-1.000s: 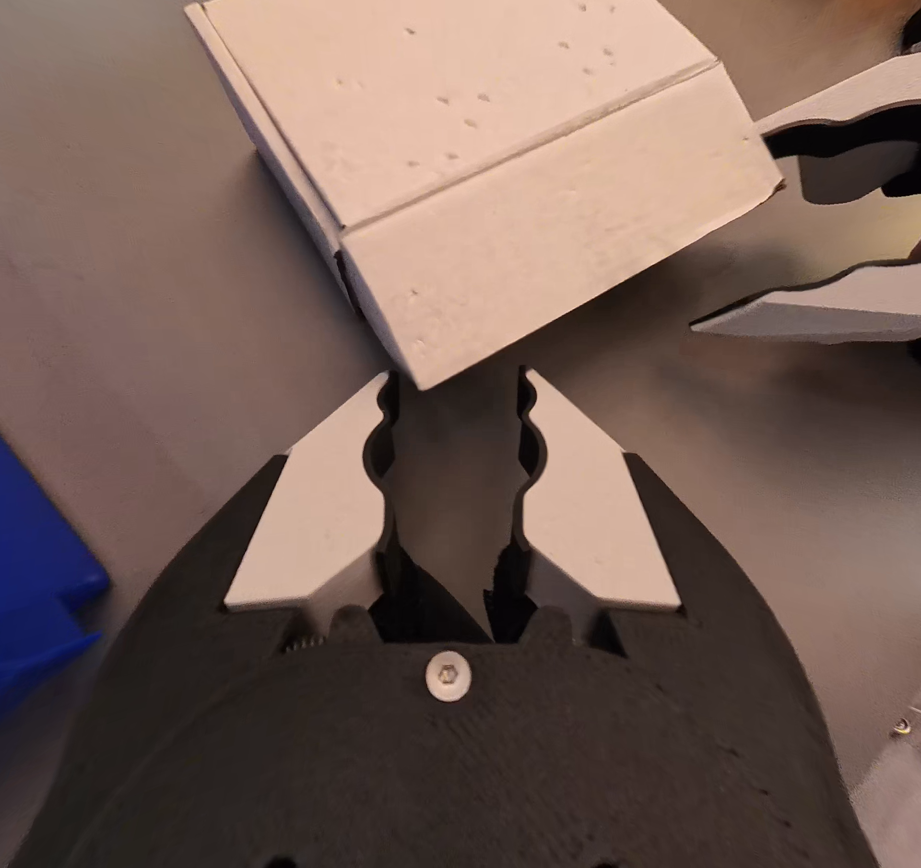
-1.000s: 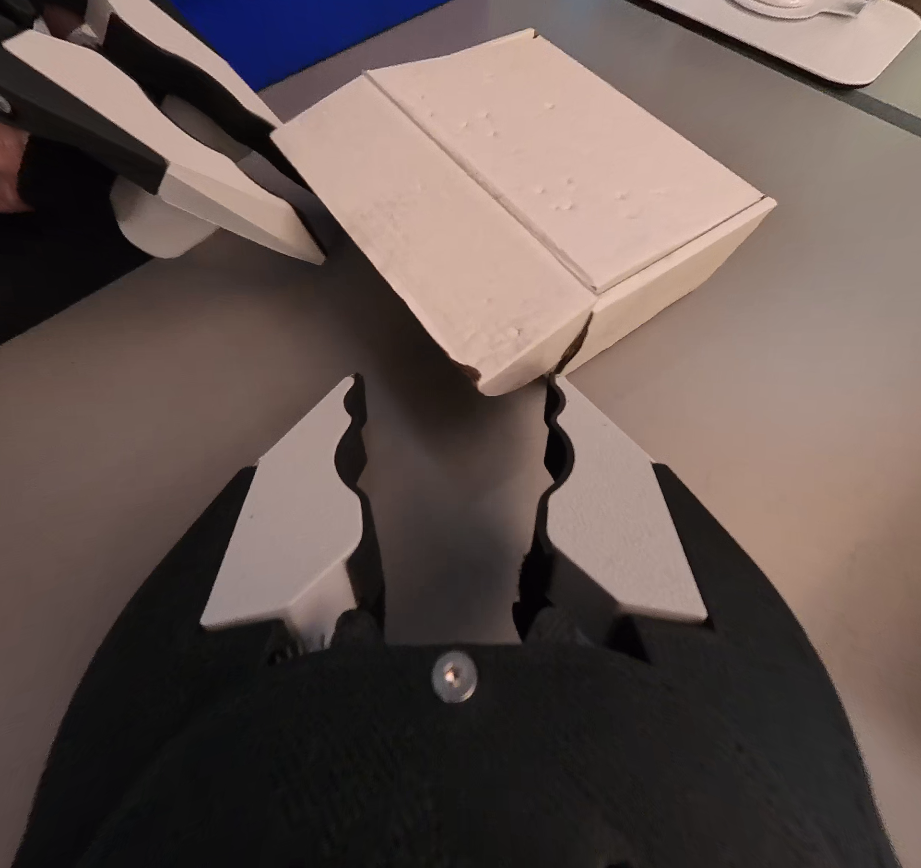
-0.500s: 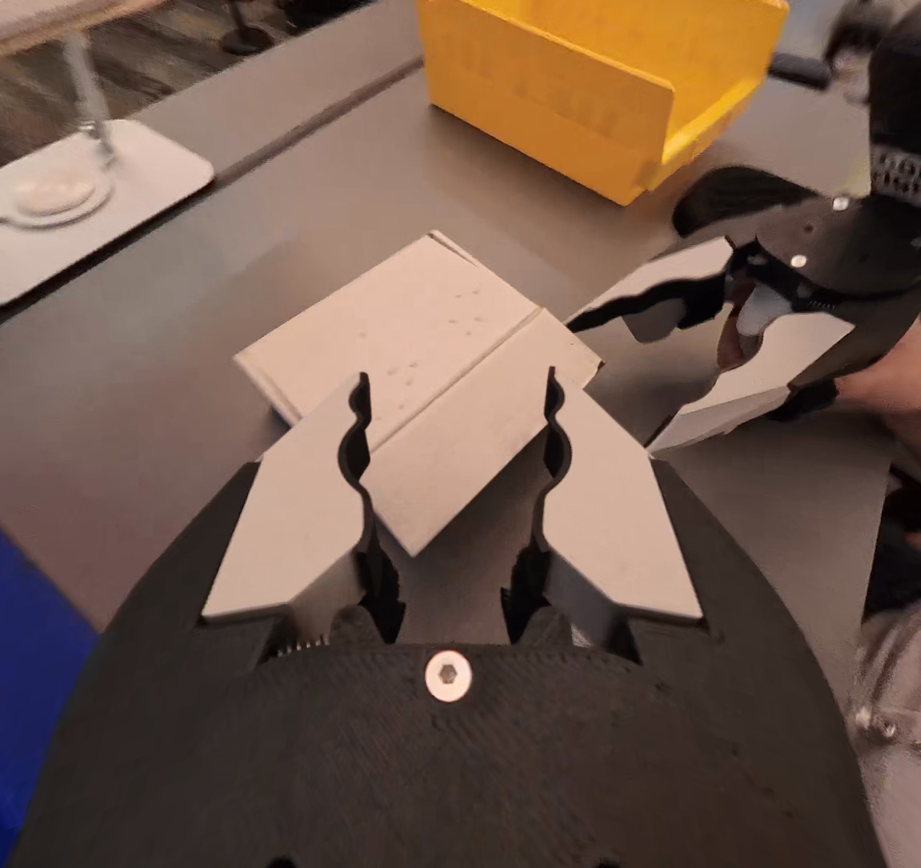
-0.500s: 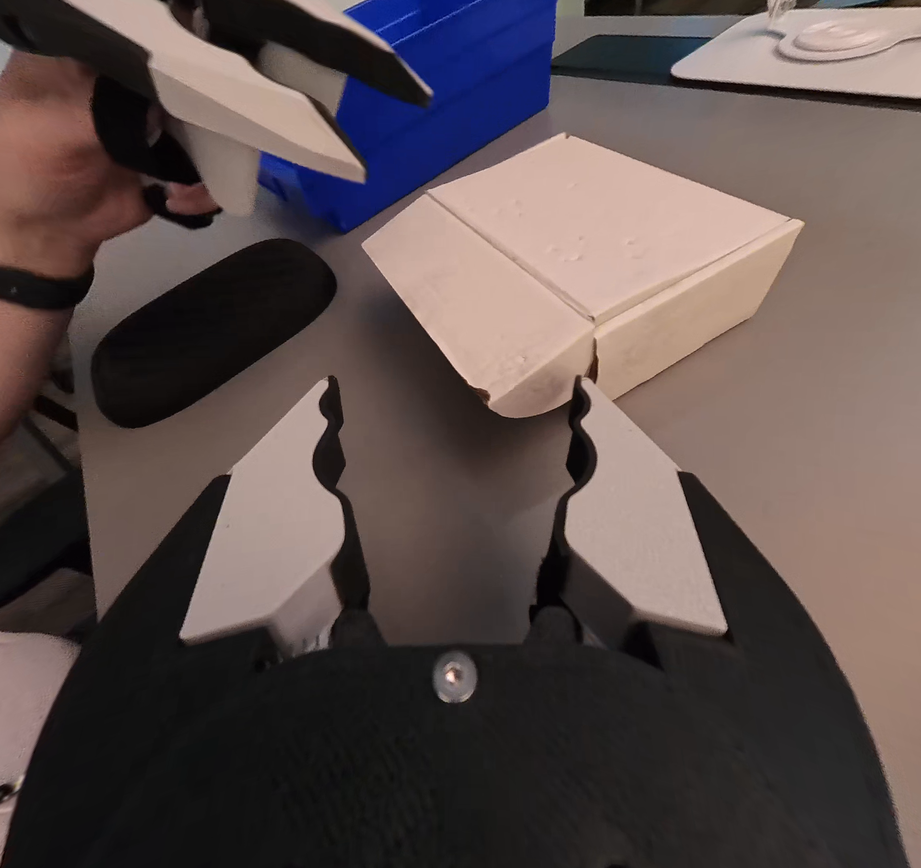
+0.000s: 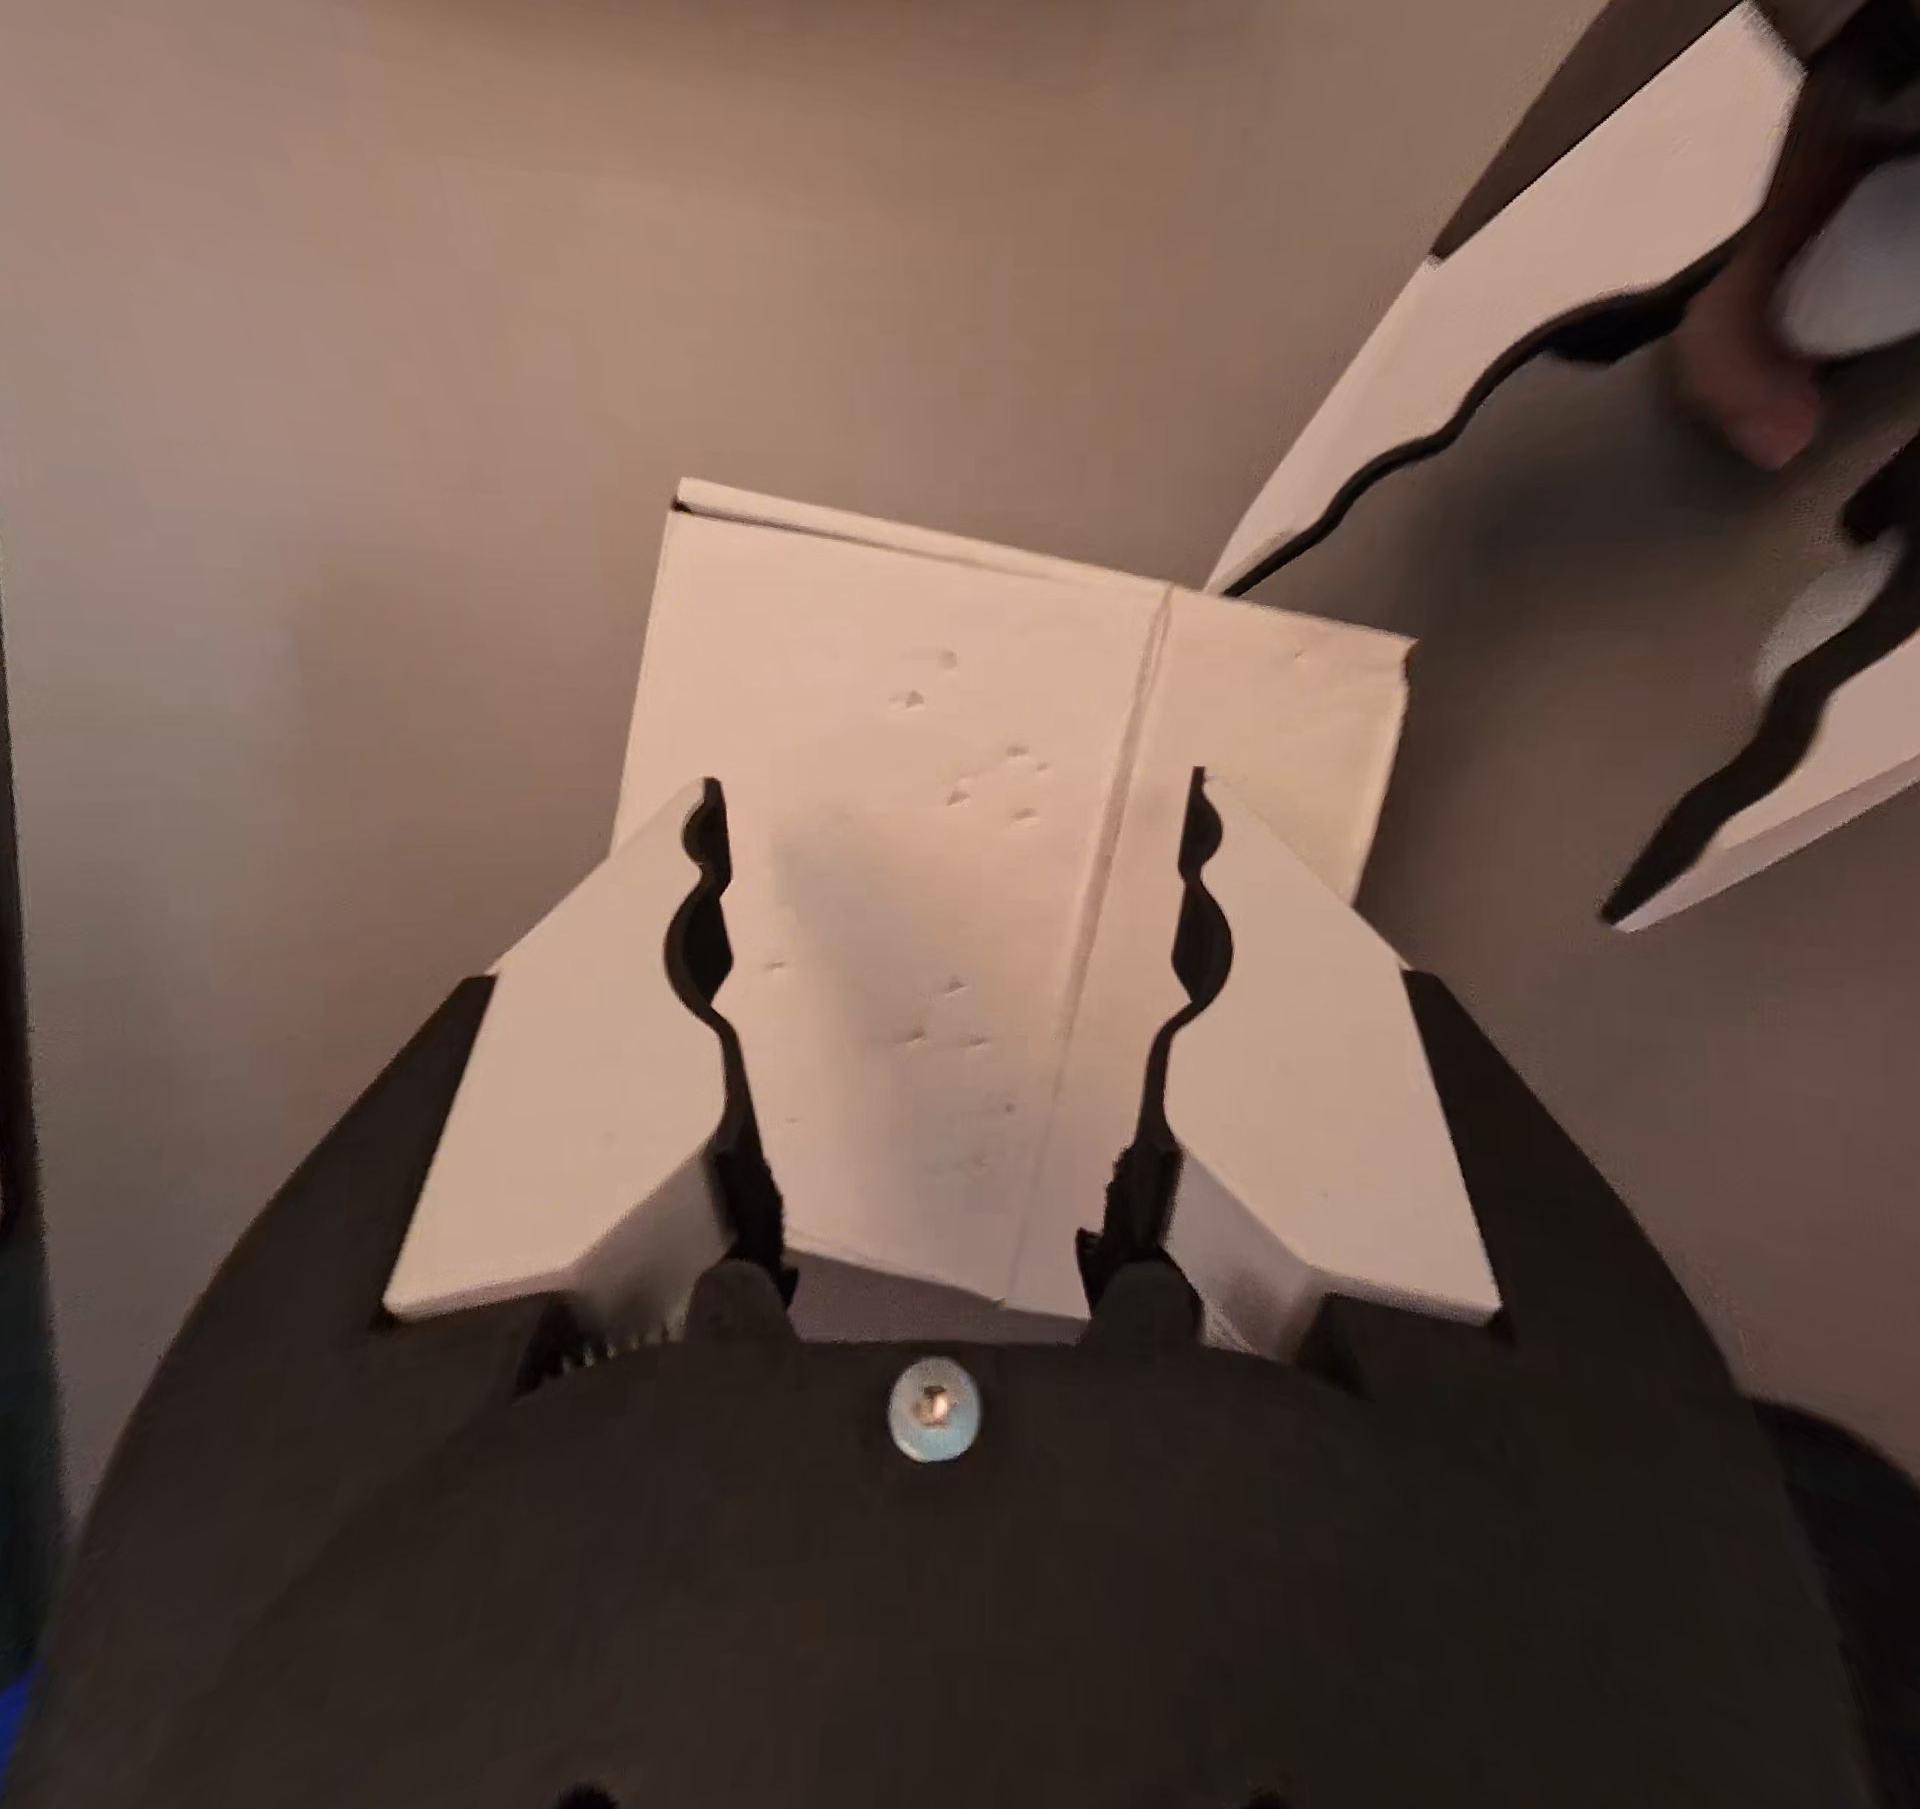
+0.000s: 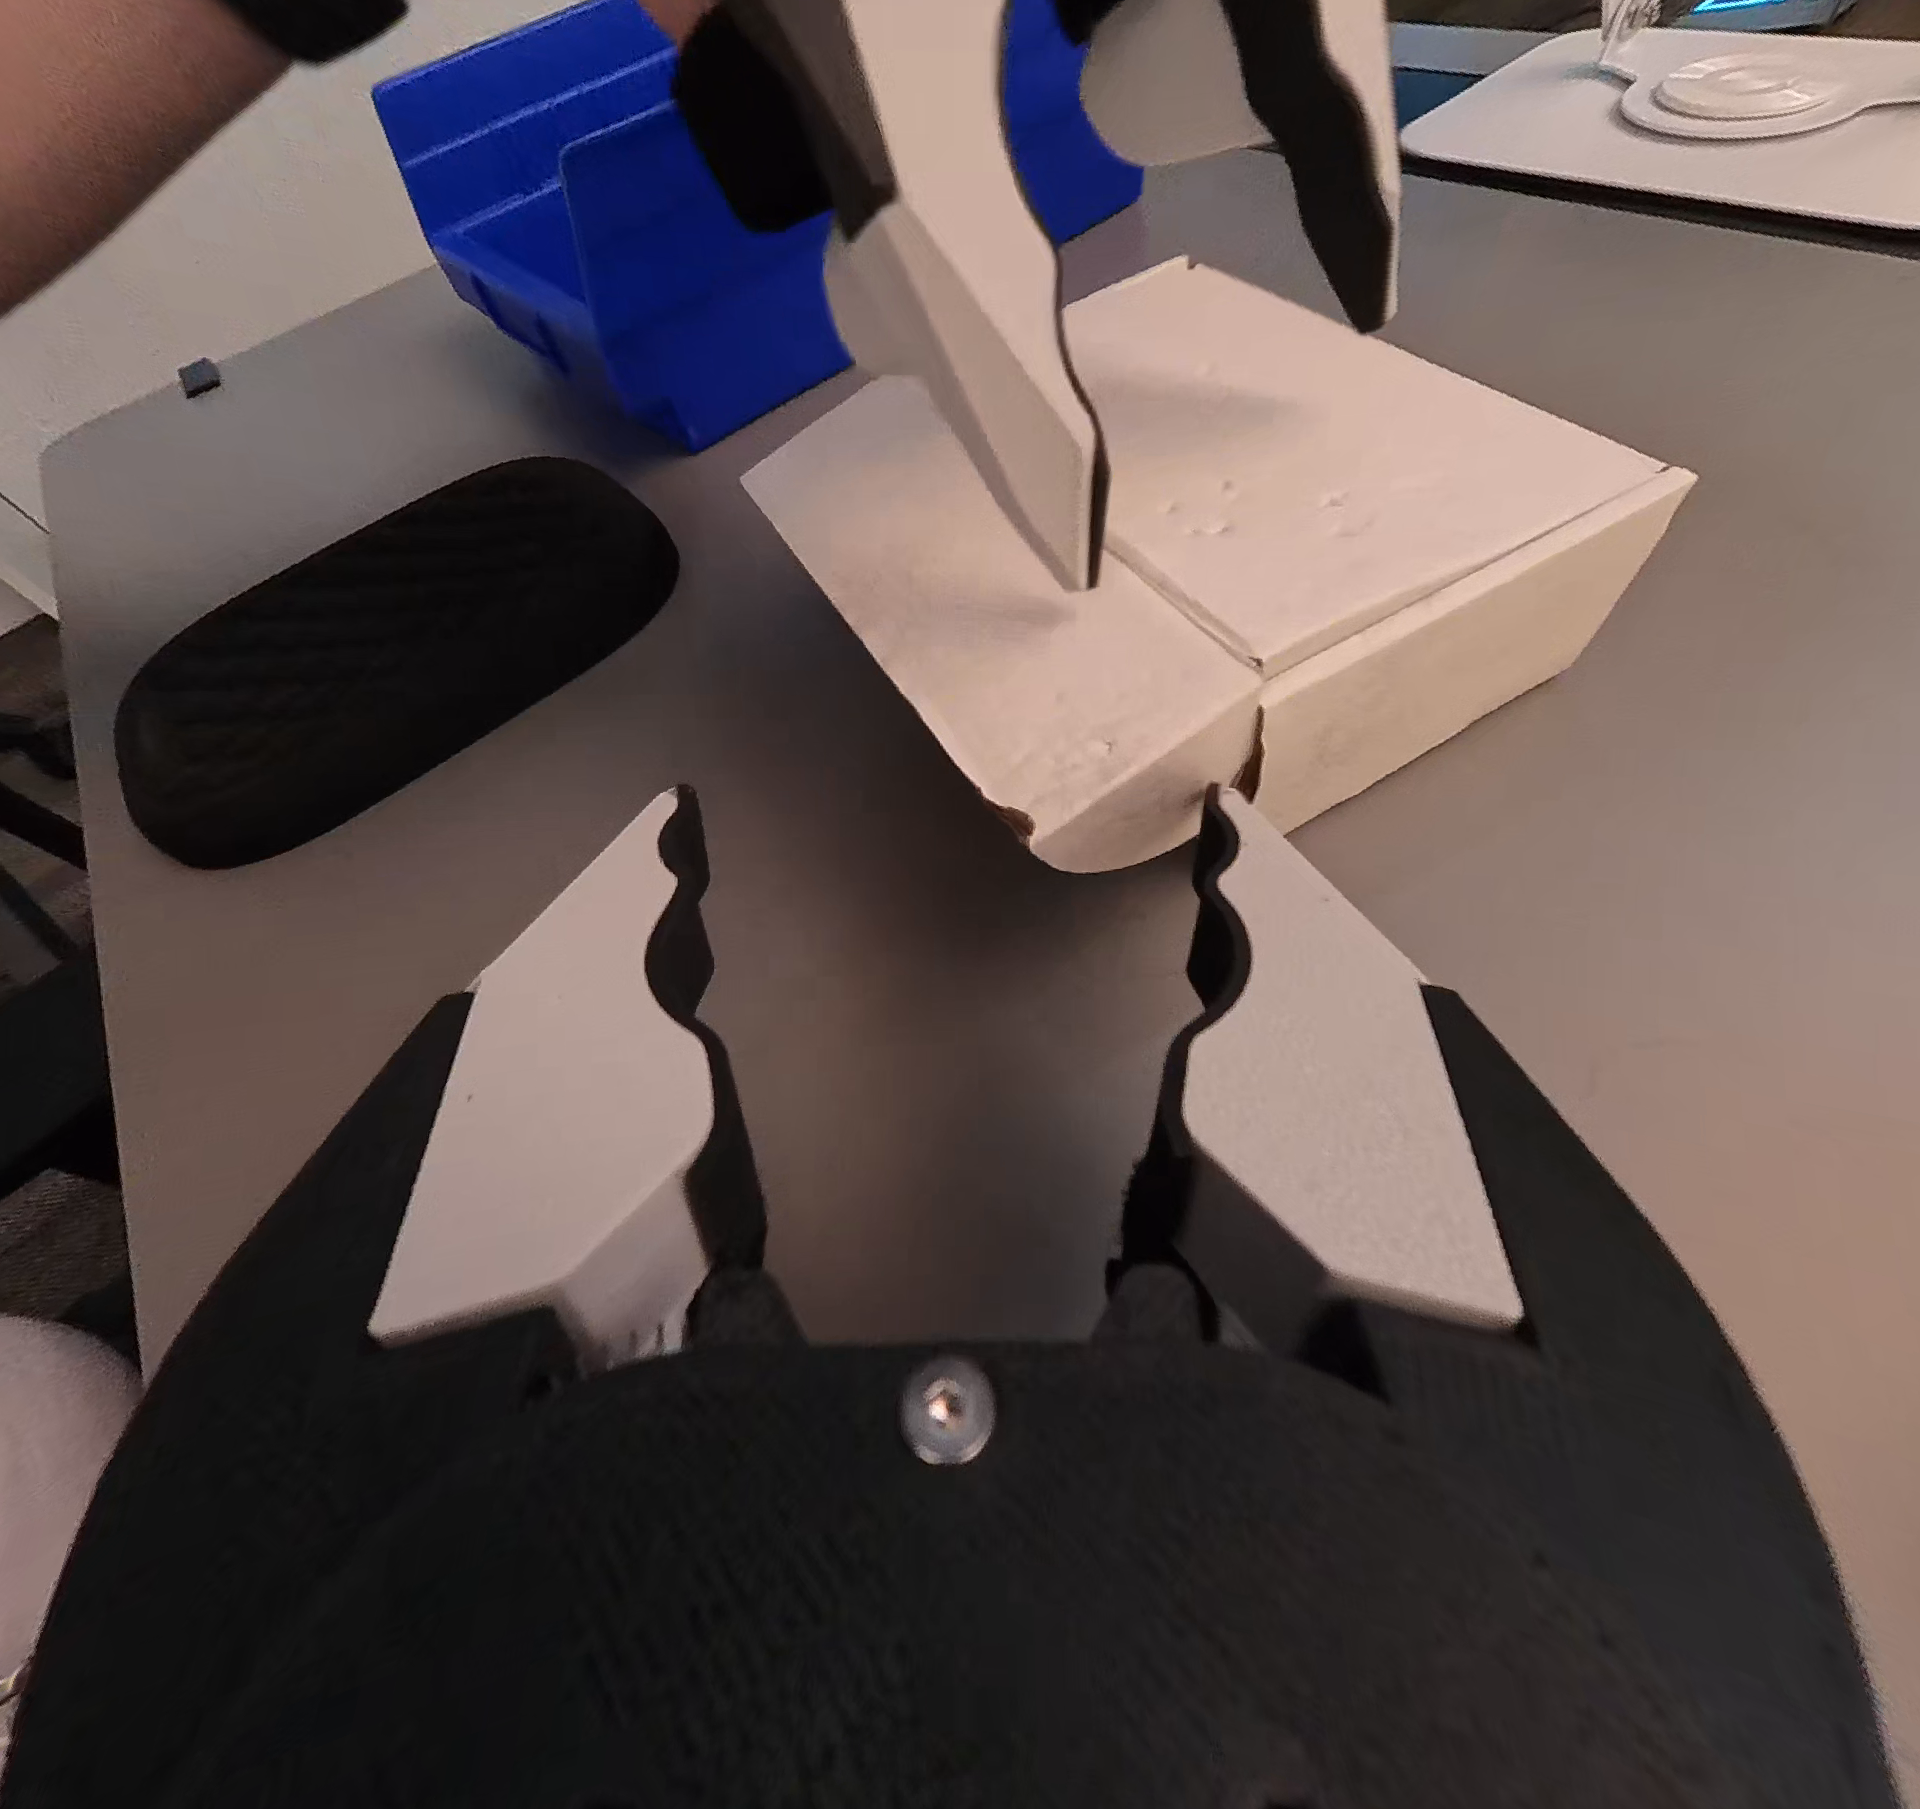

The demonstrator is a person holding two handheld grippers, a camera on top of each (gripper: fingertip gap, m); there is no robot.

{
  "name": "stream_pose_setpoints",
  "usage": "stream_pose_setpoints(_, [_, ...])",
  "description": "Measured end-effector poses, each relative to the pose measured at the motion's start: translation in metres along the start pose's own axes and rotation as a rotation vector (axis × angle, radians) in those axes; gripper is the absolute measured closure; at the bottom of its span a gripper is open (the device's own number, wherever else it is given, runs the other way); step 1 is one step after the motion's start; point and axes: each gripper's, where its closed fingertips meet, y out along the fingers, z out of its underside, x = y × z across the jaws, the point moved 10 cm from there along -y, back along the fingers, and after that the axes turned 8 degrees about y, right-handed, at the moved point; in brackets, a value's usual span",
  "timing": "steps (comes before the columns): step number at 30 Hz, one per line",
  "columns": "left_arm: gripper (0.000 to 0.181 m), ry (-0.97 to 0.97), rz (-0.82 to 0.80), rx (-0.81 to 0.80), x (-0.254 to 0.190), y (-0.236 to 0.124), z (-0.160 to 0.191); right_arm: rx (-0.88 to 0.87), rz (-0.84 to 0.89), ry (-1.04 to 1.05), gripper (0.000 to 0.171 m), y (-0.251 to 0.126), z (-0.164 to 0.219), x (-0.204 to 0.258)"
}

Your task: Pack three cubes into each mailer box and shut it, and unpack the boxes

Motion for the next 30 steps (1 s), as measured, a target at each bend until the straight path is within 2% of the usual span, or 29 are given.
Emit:
stream_pose_setpoints(2, [0.090, 0.026, 0.029, 0.055, 0.006, 0.006, 0.000, 0.001, -0.002, 0.000, 0.078, 0.000, 0.001, 0.000])
stream_pose_setpoints(7, [0.085, -0.034, 0.137, 0.059, 0.018, 0.014, 0.000, 0.002, 0.009, -0.002, 0.078, 0.001, 0.000, 0.000])
stream_pose_setpoints(12, [0.091, -0.089, 0.198, 0.017, 0.028, 0.012, 0.003, 0.009, 0.010, 0.008, 0.078, 0.003, 0.000, 0.000])
stream_pose_setpoints(30, [0.090, -0.061, 0.137, 0.070, 0.020, 0.015, 0.000, 0.099, 0.073, -0.114, 0.077, 0.010, -0.001, 0.003])
